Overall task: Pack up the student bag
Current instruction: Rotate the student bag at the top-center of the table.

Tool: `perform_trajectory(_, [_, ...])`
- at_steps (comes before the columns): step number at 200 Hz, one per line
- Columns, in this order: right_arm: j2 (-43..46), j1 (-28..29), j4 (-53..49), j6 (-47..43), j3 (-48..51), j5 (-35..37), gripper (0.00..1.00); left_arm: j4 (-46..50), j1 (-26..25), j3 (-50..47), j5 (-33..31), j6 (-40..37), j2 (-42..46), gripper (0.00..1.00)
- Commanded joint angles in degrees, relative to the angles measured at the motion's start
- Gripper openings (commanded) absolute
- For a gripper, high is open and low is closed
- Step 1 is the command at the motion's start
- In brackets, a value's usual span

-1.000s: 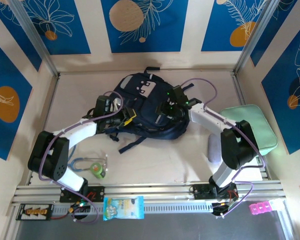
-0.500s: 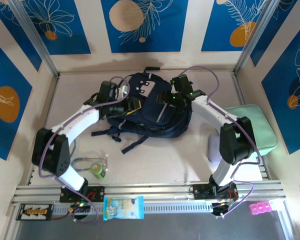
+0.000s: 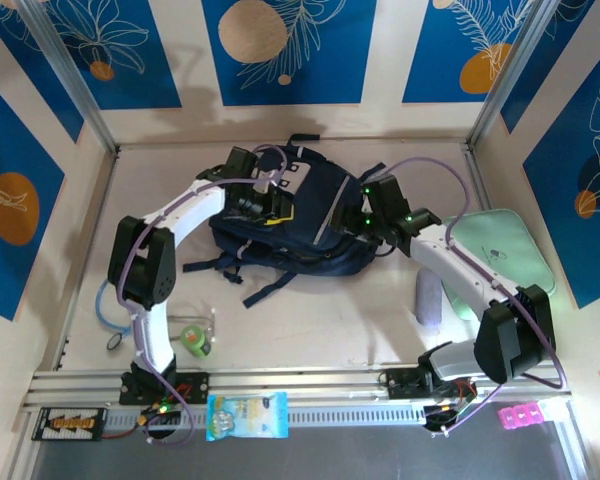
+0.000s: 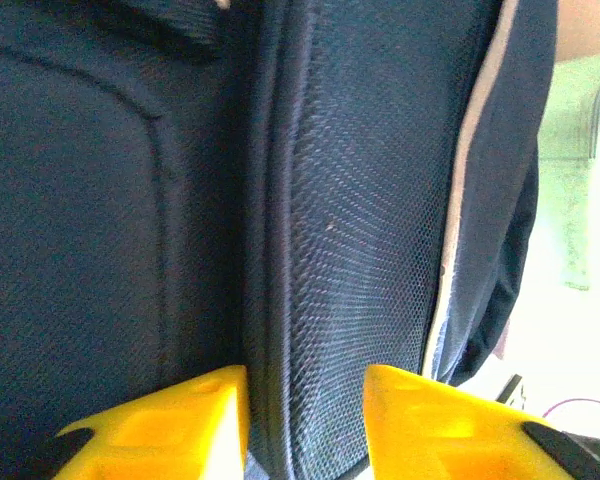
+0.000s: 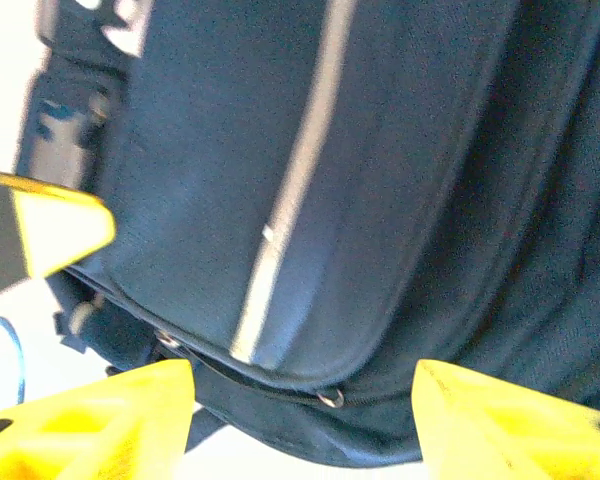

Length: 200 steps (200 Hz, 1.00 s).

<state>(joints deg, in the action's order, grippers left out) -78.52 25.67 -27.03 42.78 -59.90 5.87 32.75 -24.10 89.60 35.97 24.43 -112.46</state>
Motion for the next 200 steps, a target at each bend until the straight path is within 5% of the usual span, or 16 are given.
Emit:
perform_trajectory(1, [1.1, 0.8, -6.0, 8.5, 3.6, 3.6, 0.60, 3.1, -1.4, 2.5, 4.0, -2.1, -2.8, 0.24])
perform_trajectory(24, [1.9, 0.6, -0.9, 11.9, 9.9, -0.1, 0.60, 0.9, -1.5, 1.5, 5.3, -0.5, -2.9, 0.00])
perform_trajectory(64, [0.0, -3.0, 15.0, 3.9, 14.5, -8.9, 0.56, -9.1, -1.3, -4.2, 8.1, 7.9, 3.4, 0.00])
perform_trajectory(127, [-13.7, -9.7, 24.9, -8.2, 4.2, -12.8, 0.51, -19.4, -1.2, -12.6, 5.2, 19.5, 12.7, 0.00])
perform_trajectory(171, [-5.9, -6.8, 11.0, -10.1, 1.6, -0.9, 0.56, -26.7, -1.2, -14.4, 2.0, 30.3, 13.5, 0.00])
perform_trajectory(200, [0.0, 1.3, 1.4, -9.1, 2.7, 8.2, 0.56, -29.4, -1.2, -13.7, -0.3, 33.6, 13.1, 0.00])
